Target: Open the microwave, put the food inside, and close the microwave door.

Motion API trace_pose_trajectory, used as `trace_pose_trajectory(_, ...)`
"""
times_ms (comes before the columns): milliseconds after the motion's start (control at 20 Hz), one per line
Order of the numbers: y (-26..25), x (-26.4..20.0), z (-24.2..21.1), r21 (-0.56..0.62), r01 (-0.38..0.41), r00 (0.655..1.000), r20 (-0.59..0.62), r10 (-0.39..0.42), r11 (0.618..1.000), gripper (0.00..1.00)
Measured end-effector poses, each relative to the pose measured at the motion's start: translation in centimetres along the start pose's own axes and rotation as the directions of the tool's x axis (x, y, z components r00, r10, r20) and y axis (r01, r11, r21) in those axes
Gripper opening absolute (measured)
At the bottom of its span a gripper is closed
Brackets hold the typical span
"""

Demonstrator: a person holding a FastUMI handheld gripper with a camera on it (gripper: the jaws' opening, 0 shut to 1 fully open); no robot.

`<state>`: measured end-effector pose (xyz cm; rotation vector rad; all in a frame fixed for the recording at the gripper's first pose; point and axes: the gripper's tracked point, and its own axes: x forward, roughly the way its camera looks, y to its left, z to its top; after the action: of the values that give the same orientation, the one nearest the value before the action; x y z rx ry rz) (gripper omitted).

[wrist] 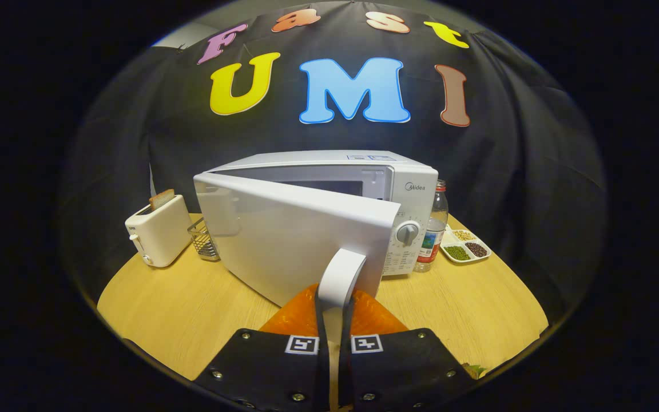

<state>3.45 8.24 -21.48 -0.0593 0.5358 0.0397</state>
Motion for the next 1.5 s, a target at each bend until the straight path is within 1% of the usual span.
trace_pose_trajectory(450,6.1,-4.5,-2.3,-0.001,-0.056,0.998,0.013,0.056,0.998,0.09)
trace_pose_trajectory(500,6.9,-5.2,-2.5,0.000,-0.065,0.998,0.010,0.065,0.998,0.12)
trace_pose_trajectory(550,7.7,-5.8,-2.8,0.000,-0.076,0.997,0.003,0.076,0.997,0.11)
trace_pose_trajectory(600,8.7,-6.2,-3.1,-0.003,-0.094,0.996,-0.003,0.094,0.996,0.14)
trace_pose_trajectory(650,9.9,-6.7,-3.5,-0.009,-0.119,0.993,-0.013,0.119,0.993,0.14)
trace_pose_trajectory(700,11.1,-7.1,-4.1,-0.020,-0.146,0.989,-0.033,0.145,0.989,0.16)
trace_pose_trajectory(750,12.6,-7.8,-5.0,-0.026,-0.187,0.981,-0.063,0.185,0.982,0.16)
trace_pose_trajectory(850,15.3,-9.0,-6.6,-0.044,-0.266,0.959,-0.112,0.260,0.963,0.19)
trace_pose_trajectory(1000,17.7,-10.2,-6.9,-0.180,-0.320,0.946,-0.121,0.302,0.930,0.19)
trace_pose_trajectory(1100,18.4,-10.7,-7.2,-0.212,-0.345,0.937,-0.138,0.322,0.914,0.19)
trace_pose_trajectory(1150,18.6,-11.0,-7.3,-0.205,-0.362,0.930,-0.149,0.337,0.909,0.19)
trace_pose_trajectory(1200,19.2,-11.5,-7.5,-0.183,-0.394,0.916,-0.160,0.368,0.901,0.19)
trace_pose_trajectory(1250,20.2,-12.3,-7.5,-0.148,-0.439,0.894,-0.169,0.414,0.886,0.20)
trace_pose_trajectory(1350,22.6,-14.5,-7.5,-0.058,-0.553,0.825,-0.181,0.536,0.831,0.21)
trace_pose_trajectory(1400,23.2,-15.4,-7.2,-0.031,-0.586,0.800,-0.178,0.573,0.809,0.27)
trace_pose_trajectory(1450,23.5,-16.4,-6.4,-0.011,-0.623,0.772,-0.171,0.613,0.782,0.29)
trace_pose_trajectory(1500,24.0,-17.3,-5.9,0.001,-0.654,0.746,-0.161,0.646,0.756,0.41)
